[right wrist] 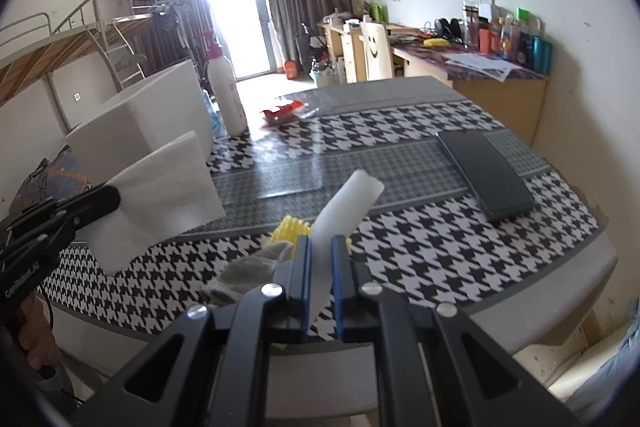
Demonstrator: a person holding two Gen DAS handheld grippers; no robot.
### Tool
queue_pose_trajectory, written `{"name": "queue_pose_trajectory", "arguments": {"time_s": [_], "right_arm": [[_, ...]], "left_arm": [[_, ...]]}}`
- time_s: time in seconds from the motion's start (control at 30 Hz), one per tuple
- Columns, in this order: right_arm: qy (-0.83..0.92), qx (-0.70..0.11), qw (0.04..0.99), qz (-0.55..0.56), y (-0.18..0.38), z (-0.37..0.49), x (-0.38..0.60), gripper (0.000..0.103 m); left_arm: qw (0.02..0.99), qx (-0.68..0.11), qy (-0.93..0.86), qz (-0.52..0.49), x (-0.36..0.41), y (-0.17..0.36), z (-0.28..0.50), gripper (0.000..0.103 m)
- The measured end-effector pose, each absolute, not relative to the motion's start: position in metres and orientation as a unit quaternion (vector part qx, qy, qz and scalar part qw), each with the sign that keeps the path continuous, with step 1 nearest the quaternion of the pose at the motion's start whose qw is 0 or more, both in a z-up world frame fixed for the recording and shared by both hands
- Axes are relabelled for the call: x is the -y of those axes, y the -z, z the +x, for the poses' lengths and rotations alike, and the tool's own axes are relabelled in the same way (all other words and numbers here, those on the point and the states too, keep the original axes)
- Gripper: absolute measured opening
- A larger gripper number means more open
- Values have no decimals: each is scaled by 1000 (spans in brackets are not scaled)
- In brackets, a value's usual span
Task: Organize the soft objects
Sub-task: 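Lift the paper towel with the left tool while the right tool lifts the foam stick, then carry the paper towel and foam stick in both tools over the foam box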
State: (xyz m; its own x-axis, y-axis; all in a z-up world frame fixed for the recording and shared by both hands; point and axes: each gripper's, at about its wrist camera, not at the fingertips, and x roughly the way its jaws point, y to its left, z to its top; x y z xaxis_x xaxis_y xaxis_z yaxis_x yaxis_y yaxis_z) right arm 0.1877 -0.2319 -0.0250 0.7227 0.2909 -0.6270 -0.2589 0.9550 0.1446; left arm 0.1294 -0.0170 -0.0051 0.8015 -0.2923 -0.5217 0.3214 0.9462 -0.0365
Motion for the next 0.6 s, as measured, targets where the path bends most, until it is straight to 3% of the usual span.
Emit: {"name": "queue_pose_trajectory", "arguments": {"time_s": [0.6], "right_arm": [[-169, -293, 940, 27, -4, 196, 219, 12]], "left_arm": [[957, -250, 144, 37, 14, -17, 141, 2]]}}
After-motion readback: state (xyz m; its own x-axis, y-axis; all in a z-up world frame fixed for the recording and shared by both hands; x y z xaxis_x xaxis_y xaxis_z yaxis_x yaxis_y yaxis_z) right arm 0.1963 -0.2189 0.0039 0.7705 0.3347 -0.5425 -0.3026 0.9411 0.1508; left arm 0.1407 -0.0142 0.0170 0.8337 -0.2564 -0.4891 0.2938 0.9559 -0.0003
